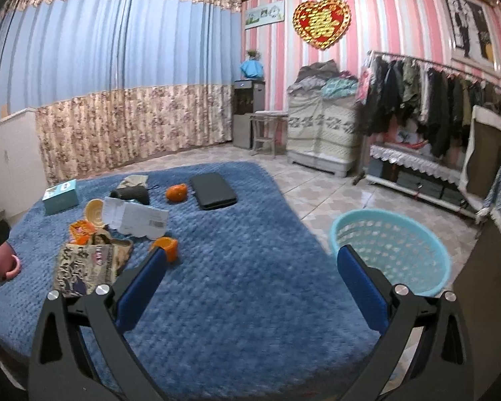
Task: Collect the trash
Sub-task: 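Reach the right tool to the printed snack bag and grasp it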
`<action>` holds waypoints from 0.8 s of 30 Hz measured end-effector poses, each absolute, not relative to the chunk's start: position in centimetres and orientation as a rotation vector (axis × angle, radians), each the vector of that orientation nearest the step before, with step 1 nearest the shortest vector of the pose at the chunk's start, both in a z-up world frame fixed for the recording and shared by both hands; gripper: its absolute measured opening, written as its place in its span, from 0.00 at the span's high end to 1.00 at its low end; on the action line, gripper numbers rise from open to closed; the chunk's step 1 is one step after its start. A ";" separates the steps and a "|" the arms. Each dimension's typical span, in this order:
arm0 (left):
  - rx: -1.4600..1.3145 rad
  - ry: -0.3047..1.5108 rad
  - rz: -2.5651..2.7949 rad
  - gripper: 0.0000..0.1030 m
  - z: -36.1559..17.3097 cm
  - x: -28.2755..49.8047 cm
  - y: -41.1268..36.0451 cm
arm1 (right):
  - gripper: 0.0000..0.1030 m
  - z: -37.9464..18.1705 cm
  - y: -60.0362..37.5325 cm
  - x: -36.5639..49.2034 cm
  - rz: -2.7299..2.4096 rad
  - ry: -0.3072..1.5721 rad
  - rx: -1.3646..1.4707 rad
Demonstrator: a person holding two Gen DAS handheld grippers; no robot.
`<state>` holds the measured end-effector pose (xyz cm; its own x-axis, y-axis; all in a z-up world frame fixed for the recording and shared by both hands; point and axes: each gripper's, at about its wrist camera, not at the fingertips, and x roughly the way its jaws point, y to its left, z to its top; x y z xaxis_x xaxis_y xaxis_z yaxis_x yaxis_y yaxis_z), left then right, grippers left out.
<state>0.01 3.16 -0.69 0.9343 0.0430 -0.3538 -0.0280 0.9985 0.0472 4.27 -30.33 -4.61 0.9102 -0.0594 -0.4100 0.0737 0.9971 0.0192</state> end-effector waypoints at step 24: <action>0.001 0.421 0.178 0.05 -3.8 3.1 13.4 | 0.04 -11.7 -15.5 11.5 0.224 0.692 -0.055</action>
